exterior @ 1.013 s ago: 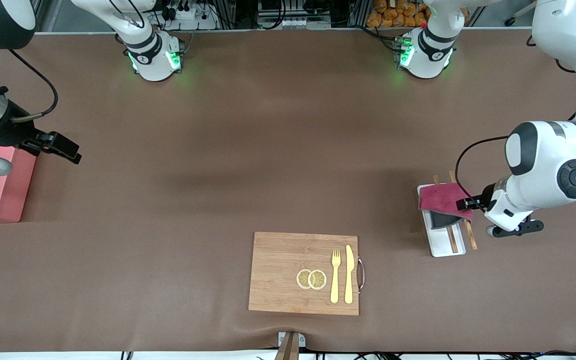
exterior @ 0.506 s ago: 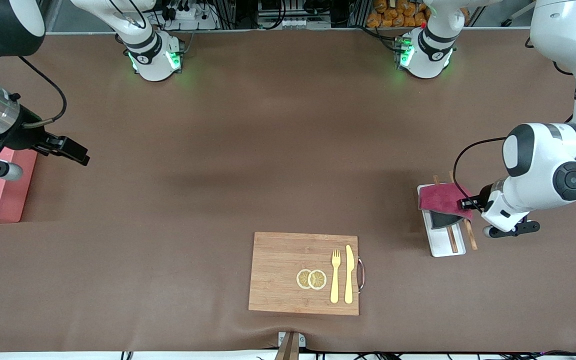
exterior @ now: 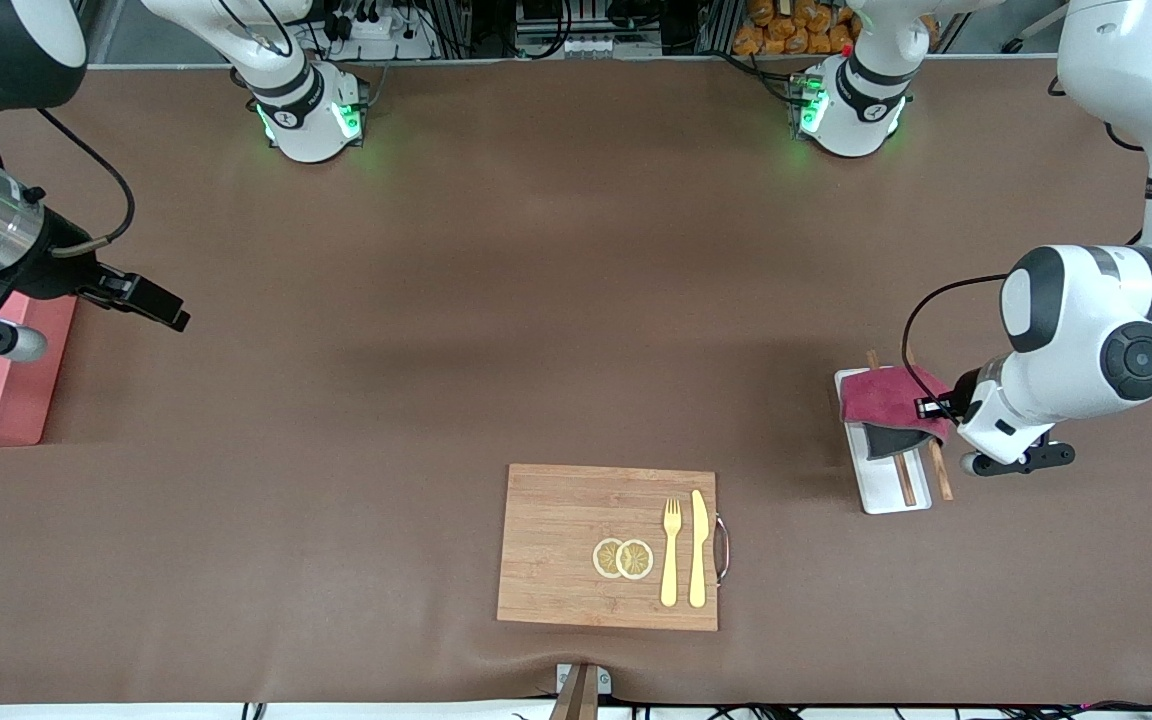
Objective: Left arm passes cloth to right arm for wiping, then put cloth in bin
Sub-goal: 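Reach the left gripper down to the pink cloth on the plate, then grasp the pink cloth with the left gripper and lift it off the plate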
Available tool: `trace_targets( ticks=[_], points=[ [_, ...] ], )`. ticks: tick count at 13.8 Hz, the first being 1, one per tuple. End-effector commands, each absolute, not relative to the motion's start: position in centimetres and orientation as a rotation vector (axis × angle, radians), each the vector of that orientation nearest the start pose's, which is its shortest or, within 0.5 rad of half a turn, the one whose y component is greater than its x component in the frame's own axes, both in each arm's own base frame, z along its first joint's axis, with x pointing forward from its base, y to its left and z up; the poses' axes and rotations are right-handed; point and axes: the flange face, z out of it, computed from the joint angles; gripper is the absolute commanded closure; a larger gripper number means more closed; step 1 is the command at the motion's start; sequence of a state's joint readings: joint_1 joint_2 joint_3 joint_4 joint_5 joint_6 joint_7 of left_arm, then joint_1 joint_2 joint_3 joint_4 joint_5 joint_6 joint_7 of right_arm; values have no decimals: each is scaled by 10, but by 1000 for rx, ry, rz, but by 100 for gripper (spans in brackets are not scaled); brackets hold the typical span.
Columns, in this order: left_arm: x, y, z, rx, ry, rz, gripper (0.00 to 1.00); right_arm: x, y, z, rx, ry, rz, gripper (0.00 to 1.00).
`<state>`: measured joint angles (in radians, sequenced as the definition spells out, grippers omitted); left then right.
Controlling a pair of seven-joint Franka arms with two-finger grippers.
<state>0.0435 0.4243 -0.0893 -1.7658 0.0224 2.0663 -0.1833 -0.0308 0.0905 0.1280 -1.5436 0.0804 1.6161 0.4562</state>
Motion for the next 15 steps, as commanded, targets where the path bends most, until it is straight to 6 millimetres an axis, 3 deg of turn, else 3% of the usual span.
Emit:
trace_targets(
  ticks=[1, 4, 7, 11, 13, 15],
  points=[
    [640, -24, 314, -3110, -214, 196, 100, 580, 69, 594, -2932, 738, 95, 0],
    [640, -30, 327, -3124, -210, 178, 100, 578, 96, 594, -2819, 1029, 143, 0],
    [636, -80, 371, -3184, -311, 117, 100, 580, 127, 582, -2647, 1309, 267, 0],
    [627, -171, 413, -3242, -455, 126, 100, 595, 171, 565, -2470, 1613, 372, 0],
    [612, -234, 428, -3263, -644, 175, 100, 606, 193, 553, -2310, 1741, 512, 0],
    [600, -294, 433, -3254, -822, 239, 100, 623, 197, 541, -2148, 1806, 667, 0]
  ],
)
